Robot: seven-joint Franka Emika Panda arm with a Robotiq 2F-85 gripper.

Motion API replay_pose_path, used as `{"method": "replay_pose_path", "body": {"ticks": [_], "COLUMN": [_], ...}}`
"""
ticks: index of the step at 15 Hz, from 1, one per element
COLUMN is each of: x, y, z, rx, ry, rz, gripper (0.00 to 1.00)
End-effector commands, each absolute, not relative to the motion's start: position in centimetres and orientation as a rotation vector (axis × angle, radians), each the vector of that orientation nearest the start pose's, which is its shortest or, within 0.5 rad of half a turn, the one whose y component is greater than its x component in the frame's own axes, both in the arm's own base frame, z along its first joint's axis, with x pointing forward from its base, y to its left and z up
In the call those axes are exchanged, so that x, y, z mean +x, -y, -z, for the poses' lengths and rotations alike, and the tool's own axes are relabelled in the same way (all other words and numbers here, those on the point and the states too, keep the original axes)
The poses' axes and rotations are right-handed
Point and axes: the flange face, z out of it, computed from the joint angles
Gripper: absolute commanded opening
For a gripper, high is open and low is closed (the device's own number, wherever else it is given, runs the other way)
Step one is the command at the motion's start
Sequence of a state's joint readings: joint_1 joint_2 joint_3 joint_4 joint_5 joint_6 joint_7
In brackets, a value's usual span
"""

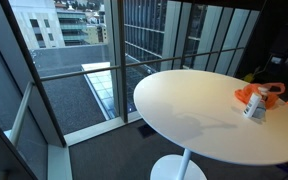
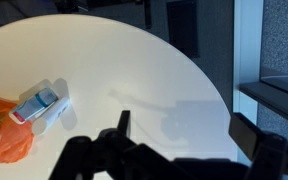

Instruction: Put the roll on stick inside the plastic bag

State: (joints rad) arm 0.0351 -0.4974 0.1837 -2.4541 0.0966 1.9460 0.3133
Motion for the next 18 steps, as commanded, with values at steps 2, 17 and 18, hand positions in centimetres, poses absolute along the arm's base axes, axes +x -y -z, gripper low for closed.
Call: {"method": "replay_pose_path", "body": {"ticks": [2, 17, 18], "x": [40.7, 42.5, 42.7], "y": [-6.3, -2.3, -1.9], "z": [-47.3, -45.7, -45.4], "rx": [-3.159, -3.174, -3.172], "ry": [-0.433, -0.691, -0.711], "rz": [0.050, 0.026, 0.017], "gripper": [1.00, 1.00, 1.00]}}
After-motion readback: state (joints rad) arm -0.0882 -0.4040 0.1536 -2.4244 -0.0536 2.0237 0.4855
